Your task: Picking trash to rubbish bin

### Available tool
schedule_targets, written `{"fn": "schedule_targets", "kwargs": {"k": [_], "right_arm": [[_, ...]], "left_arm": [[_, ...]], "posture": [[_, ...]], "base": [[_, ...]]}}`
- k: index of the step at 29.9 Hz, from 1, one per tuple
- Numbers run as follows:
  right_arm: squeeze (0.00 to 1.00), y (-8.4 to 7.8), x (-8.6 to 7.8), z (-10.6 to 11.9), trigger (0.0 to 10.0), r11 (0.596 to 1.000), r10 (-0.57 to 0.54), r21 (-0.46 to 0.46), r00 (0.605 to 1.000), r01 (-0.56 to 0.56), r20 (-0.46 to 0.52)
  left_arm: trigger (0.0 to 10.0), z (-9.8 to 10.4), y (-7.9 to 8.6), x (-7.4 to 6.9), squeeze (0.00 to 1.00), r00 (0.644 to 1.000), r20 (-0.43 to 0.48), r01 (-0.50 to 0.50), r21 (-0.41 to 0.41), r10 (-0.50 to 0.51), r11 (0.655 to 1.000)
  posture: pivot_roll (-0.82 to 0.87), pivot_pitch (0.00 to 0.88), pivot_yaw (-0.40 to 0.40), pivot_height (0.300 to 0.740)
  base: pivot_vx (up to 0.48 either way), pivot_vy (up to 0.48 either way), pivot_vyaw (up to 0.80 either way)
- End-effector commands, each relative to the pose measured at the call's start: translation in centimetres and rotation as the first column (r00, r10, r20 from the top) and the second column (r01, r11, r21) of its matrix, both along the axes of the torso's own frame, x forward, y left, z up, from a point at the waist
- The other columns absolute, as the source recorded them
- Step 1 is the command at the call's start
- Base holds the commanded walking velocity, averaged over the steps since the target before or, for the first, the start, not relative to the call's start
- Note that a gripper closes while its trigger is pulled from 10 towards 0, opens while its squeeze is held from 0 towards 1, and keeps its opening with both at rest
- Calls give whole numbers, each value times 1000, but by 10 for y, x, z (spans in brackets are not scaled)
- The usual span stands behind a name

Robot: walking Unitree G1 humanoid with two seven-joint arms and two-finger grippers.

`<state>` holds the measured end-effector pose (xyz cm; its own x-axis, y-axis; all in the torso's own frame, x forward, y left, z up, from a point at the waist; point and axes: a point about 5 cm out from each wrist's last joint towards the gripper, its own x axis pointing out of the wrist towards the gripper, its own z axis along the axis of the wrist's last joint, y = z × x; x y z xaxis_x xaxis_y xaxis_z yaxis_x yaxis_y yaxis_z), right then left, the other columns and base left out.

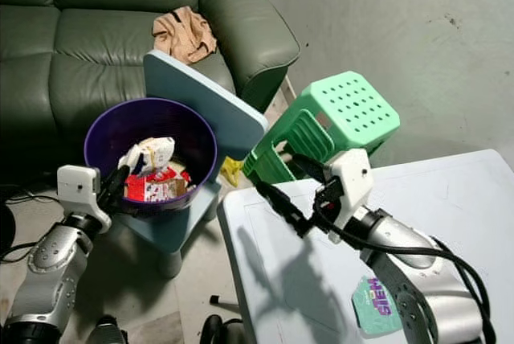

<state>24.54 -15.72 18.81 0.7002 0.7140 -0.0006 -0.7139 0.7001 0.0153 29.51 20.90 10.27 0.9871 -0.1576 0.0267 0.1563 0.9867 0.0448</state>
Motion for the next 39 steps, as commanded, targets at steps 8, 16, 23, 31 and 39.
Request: {"fn": "schedule_targets", "kwargs": {"k": [8,16,23,31,39], "right_arm": [[0,0,-10,8,10000,998,60,-4,998,-60,-26],[0,4,-16,14,10000,992,122,-12,992,-123,-33],[0,5,-17,17,10000,992,124,2,992,-124,-34],[0,3,-16,19,10000,994,110,4,993,-110,-38],[0,1,-16,20,10000,994,107,6,993,-107,-41]], "left_arm": [[10000,-8,3,-3,0,999,-15,28,4,-28,1000],[10000,-12,12,-3,0,999,-31,19,-4,-19,1000],[10000,-11,17,-1,0,999,-32,9,-28,-9,1000],[10000,-8,18,2,1000,1000,-9,23,-45,-23,999],[10000,-5,20,4,1000,1000,1,28,-49,-28,998]], "posture": [[-45,315,-313,740],[-52,314,-318,740],[-58,314,-317,740],[-61,313,-315,740],[-63,315,-316,740]], "base": [[0,0,0],[0,0,0],[0,0,0],[0,0,0],[0,0,0]]}}
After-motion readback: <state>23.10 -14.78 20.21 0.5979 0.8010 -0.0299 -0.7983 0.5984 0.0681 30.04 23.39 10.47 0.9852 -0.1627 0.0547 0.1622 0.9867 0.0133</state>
